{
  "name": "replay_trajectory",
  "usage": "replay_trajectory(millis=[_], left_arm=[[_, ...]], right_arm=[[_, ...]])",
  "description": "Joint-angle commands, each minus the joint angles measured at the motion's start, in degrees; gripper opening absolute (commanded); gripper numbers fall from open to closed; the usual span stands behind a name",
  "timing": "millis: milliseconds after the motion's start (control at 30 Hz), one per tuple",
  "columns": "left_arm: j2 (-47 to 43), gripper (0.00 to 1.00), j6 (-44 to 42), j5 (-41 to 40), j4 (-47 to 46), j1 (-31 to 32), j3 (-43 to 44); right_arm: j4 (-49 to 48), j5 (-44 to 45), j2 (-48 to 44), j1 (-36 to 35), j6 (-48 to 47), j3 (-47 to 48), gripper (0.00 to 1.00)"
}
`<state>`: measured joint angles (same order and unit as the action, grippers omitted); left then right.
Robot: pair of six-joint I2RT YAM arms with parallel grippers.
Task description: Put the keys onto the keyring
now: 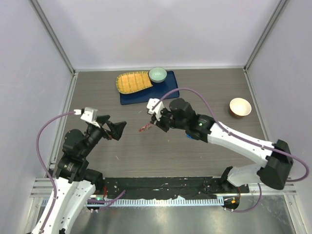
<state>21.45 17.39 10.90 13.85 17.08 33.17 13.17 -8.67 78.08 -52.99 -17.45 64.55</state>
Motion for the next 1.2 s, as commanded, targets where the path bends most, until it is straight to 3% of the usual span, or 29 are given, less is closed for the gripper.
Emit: replay_trajectory(millis=[0,233,467,733,867,1167], left_arm=[[6.0,0.98,-0.9,10.3,-8.5,-0.3,3.5],[12.5,0.94,1.7,15.3,-12.2,-0.3,4.5],[3.7,0.99,-4.0,2.9,-2.0,-0.3,2.2],[-8.5,1.0,-5.6,-12.2,-1.0,-0.3,-2.1],[-10.6,1.0,-6.5,-12.4,-1.2,-0.3,-2.9],[-6.7,1.0,-7.4,-7.7,-0.5,-0.4,-2.0]], right_arm=[[-13.2,-6.2,-7.4,0.1,-0.4,-7.7,0.01],[-22.0,-7.4,-5.8,0.2,0.8,-13.0,0.01],[-24.9,-7.8,6.4,0.1,-1.8,-11.3,0.01],[-24.2,-12.1,21.8,0.1,-7.0,3.6,0.01],[-21.4,-15.1,23.3,0.2,-7.7,3.6,0.01],[-19.8,-13.6,22.4,0.2,-2.9,-8.3,0.01]])
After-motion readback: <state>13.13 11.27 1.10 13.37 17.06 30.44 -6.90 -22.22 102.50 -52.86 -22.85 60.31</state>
